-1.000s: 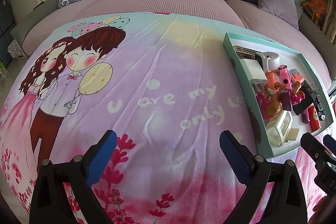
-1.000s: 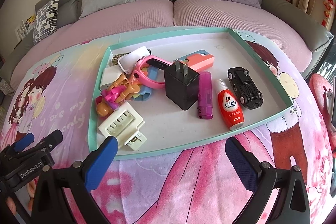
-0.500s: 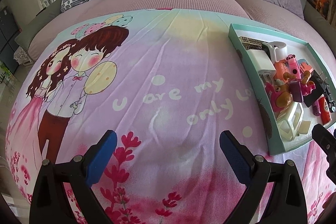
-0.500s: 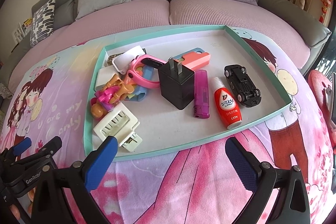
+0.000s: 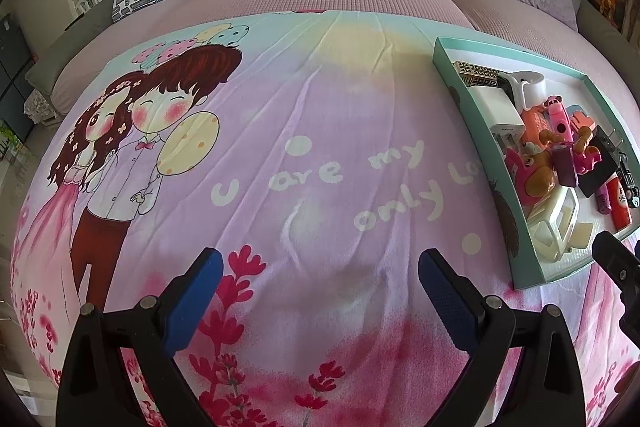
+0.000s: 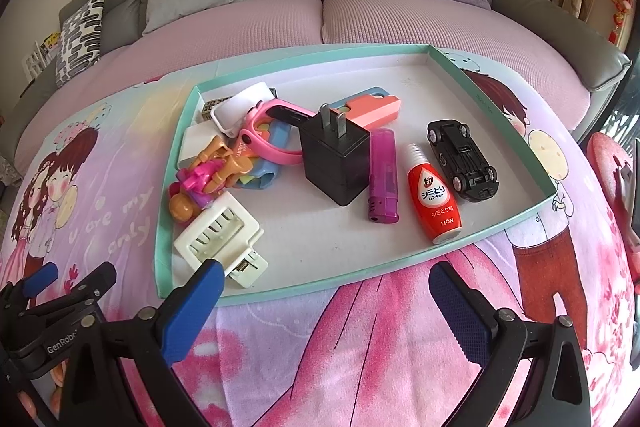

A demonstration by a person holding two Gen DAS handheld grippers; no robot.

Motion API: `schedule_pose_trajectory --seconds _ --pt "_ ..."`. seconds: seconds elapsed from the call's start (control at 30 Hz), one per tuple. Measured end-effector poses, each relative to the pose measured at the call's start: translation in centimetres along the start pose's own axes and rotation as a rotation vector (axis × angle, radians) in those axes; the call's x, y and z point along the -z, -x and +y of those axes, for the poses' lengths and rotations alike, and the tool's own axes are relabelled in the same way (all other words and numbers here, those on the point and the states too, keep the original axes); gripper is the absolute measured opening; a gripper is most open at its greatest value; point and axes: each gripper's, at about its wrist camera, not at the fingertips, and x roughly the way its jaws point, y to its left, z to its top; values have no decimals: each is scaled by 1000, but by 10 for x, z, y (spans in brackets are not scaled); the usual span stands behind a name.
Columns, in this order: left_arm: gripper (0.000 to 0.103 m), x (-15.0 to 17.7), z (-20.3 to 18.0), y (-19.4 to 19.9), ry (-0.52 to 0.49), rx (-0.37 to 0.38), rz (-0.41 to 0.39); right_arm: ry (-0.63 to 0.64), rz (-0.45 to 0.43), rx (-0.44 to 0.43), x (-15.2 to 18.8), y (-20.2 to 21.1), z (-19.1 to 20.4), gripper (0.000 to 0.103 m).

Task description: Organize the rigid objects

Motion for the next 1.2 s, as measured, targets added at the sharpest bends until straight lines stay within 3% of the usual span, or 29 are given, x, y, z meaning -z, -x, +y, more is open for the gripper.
schedule_pose_trajectory --seconds 0.47,1.2 --pt "98 0 13 -2 66 2 20 -1 6 6 1 -3 -1 103" --pt "98 0 14 -3 74 9 25 -4 12 15 2 -6 -3 103"
